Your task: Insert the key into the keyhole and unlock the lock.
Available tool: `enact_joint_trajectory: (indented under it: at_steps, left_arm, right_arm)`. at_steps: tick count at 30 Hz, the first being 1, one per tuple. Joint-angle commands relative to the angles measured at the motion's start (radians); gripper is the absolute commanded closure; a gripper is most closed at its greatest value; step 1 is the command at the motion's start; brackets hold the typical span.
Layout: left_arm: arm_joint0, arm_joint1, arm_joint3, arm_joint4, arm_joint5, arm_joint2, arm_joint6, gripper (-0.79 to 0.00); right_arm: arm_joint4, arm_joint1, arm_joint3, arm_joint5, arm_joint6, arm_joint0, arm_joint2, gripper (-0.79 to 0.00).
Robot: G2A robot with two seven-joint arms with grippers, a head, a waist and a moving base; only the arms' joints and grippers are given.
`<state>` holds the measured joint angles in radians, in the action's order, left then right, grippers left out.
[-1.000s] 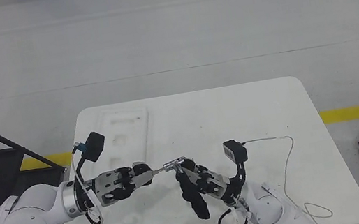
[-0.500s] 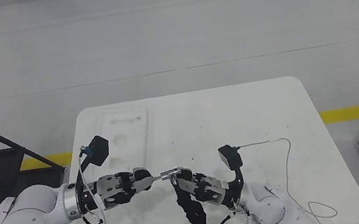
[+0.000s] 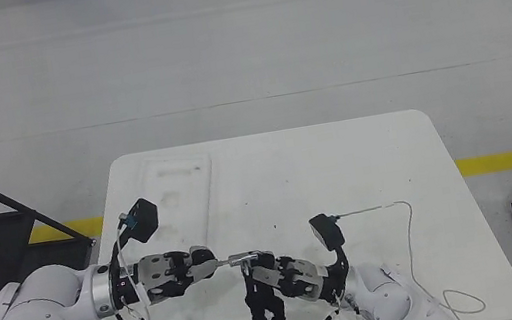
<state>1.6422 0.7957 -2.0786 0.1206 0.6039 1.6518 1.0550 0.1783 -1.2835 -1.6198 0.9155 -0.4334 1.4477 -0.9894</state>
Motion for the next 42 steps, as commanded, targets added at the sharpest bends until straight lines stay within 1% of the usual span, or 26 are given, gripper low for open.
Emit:
enact_joint_trajectory:
  at_steps: [1,12,13,14,24,27,32,37,42]
  left_arm:
    - [-0.002,0.0,0.0,0.001,0.001,-0.003,0.001,0.0]
    - [-0.007,-0.003,-0.004,0.001,0.003,-0.017,-0.003,0.0]
    - [-0.007,-0.003,-0.003,0.004,0.002,-0.017,-0.006,-0.582]
    - [-0.004,-0.002,0.0,0.015,-0.002,-0.019,-0.016,-0.785]
    - [0.003,-0.006,-0.002,0.0,0.011,-0.022,0.001,-0.785]
    - [0.006,-0.006,-0.002,0.006,0.03,-0.017,-0.011,-0.785]
    - [0.014,-0.004,0.012,0.052,0.07,0.005,-0.069,-0.785]
    - [0.016,-0.004,0.036,0.133,0.139,0.022,-0.082,-0.785]
    - [0.002,-0.007,0.064,0.129,0.152,0.019,-0.058,-0.785]
  right_arm:
    - [-0.002,0.001,-0.002,0.0,-0.004,-0.002,0.004,0.0]
    - [-0.012,0.007,0.006,-0.009,-0.025,-0.022,0.041,0.0]
    - [-0.014,0.007,0.006,-0.008,-0.022,-0.024,0.043,0.0]
    - [-0.016,0.007,0.007,-0.008,-0.02,-0.026,0.046,0.0]
    - [-0.004,0.009,0.009,0.001,0.03,-0.031,0.049,0.0]
    - [0.001,0.01,0.011,0.004,0.052,-0.031,0.042,0.0]
    - [0.005,0.018,0.003,0.023,0.065,-0.024,0.015,0.0]
    - [-0.015,0.035,-0.016,0.03,-0.005,-0.023,-0.005,0.0]
    - [-0.074,0.049,-0.041,0.013,-0.098,-0.039,0.005,0.0]
